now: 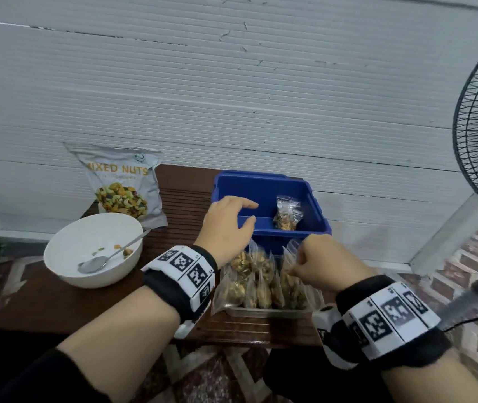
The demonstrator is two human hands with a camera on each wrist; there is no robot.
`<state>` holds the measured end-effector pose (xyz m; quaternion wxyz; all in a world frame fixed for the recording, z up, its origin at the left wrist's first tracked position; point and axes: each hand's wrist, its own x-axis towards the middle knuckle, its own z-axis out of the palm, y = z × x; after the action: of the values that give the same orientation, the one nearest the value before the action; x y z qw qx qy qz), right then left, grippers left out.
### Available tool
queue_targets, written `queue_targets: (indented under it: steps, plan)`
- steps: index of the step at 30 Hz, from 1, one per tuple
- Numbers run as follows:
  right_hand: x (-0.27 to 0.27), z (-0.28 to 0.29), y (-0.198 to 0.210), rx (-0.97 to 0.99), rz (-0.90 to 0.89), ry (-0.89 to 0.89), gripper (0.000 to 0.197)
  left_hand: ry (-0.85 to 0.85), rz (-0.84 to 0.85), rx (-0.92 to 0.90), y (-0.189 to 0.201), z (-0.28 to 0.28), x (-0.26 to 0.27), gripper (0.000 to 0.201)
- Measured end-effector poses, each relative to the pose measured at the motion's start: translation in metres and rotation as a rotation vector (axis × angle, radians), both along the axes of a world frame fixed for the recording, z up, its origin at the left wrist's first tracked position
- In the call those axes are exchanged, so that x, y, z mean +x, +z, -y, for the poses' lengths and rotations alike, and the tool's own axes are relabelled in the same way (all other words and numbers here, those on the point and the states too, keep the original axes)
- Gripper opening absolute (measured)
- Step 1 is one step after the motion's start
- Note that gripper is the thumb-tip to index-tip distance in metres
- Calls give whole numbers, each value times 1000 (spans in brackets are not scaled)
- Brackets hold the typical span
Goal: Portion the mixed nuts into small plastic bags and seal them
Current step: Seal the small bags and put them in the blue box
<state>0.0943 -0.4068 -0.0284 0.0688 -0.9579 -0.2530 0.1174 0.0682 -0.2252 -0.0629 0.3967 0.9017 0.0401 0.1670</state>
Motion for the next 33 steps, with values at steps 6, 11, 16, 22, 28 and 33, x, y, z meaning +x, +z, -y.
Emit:
queue_targets:
  steps: [6, 11, 16, 22, 28, 33]
  plan:
    - [10, 3, 17, 176, 67, -27, 24, -206, -92, -188, 7, 13, -10, 19]
    - [13, 4, 15, 479, 25, -53, 24, -178, -57, -179, 2, 14, -10, 10]
    - [14, 3, -3, 705, 12, -133, 13, -116, -4, -212, -4, 15, -8, 7]
    - [20, 5, -13, 760, 7, -159, 14, -86, 19, -208, -4, 14, -6, 6]
    - [25, 4, -22, 778, 28, -139, 14, -89, 27, -20, -5, 12, -2, 10]
    - [27, 3, -25, 813, -28, -84, 6, -86, 16, 1, -4, 12, 1, 13]
